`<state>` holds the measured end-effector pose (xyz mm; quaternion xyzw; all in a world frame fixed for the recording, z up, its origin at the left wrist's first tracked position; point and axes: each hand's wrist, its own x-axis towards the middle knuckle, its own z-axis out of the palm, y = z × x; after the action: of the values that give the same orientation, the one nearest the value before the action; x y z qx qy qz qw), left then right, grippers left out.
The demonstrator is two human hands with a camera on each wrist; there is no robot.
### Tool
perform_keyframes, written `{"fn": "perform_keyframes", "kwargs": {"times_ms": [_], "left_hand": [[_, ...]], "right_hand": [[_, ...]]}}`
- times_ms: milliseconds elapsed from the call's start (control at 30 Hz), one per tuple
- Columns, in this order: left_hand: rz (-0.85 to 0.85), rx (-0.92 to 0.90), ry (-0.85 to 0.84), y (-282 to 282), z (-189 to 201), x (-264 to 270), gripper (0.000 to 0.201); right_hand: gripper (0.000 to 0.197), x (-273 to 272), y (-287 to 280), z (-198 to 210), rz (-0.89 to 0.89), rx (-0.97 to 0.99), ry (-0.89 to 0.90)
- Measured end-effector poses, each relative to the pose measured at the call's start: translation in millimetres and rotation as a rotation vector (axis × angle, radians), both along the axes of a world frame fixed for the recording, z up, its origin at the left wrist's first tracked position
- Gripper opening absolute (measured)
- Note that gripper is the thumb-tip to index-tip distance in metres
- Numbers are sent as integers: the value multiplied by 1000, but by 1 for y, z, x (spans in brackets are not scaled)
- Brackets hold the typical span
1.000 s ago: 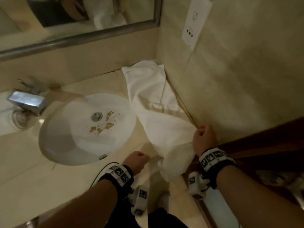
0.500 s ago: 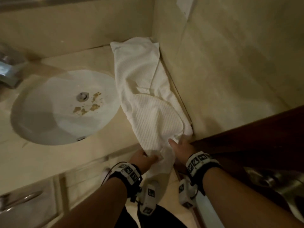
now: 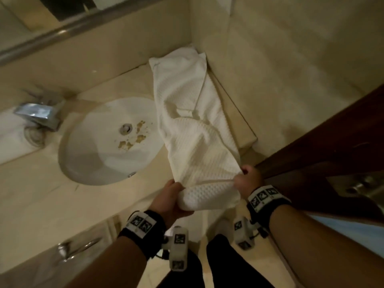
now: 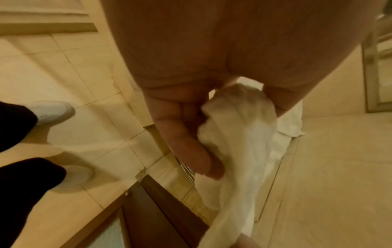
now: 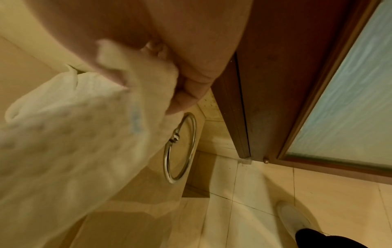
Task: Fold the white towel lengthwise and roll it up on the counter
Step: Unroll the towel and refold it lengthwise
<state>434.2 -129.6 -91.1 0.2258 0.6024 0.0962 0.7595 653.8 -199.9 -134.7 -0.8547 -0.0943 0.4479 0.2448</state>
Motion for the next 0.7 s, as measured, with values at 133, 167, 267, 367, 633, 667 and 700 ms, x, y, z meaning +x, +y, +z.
{"fn": "perform_keyframes", "kwargs": {"times_ms": [133,167,267,367,633,667,700], "left_hand": [[-23,-78,0,-1,10,-11,17],[16,-123,-23,0,15,-11,18],[132,-236,-133,4,26,-13,18],[154,-229,-164,9,32,-19,26],[129,-180,-78,28,32,-41,53],[124,-177,-72,31,31,-43,50],[133,-182,-74,34,30,-46,47]], "right_hand": [[35,-7,-6,2,-88,27,5],[31,-11,-6,0,-83,42,32],[35,-24,-7,-8,-82,96,225],[18,-37,-9,-14,-273,177,462],[30,-52,3,-7,-566,448,740],[26,-51,6,-4,-553,445,743],[21,-49,9,0,-551,428,751]]}}
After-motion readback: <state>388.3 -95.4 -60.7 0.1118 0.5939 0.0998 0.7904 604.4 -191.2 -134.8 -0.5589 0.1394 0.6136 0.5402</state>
